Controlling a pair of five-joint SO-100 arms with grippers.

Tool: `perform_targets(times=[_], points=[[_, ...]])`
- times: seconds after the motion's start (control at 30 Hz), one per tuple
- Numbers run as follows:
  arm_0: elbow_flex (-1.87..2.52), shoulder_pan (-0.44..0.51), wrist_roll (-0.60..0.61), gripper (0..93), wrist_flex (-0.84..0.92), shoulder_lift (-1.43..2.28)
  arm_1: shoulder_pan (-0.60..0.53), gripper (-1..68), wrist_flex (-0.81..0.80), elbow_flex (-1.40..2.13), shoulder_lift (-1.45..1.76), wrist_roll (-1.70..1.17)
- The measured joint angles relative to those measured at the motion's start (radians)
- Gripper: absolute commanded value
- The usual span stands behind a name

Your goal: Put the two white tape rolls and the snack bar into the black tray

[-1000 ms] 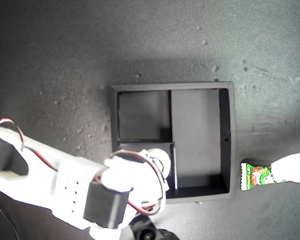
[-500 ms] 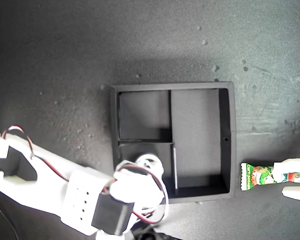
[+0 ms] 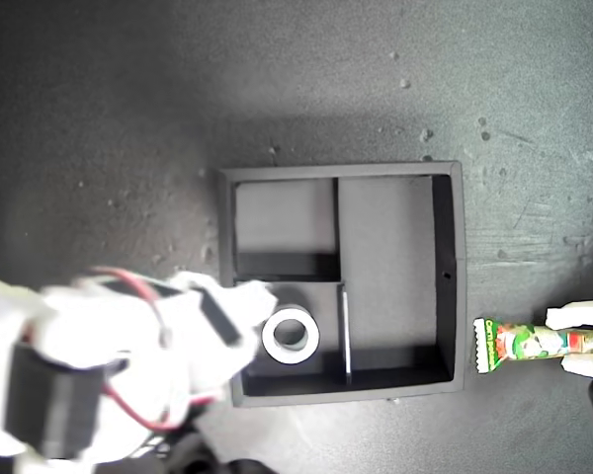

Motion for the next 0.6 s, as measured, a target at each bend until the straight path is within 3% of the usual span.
perform_targets(times=[0.1, 0.2, 0.47, 0.6], points=[[0.189, 0.032, -0.084, 12.8, 0.000, 0.137, 0.014, -0.3, 0.000, -0.002, 0.000, -0.009], [0.370, 0.101, -0.163, 12.9, -0.018, 0.218, 0.048, -0.3, 0.100, -0.075, 0.000, -0.008], [0.604, 0.314, -0.296, 12.9, -0.219, 0.238, 0.167, -0.5, 0.345, -0.324, 0.002, 0.199], [0.721, 0.364, -0.333, 12.9, -0.324, 0.238, 0.199, -0.5, 0.436, -0.376, 0.003, 0.327]])
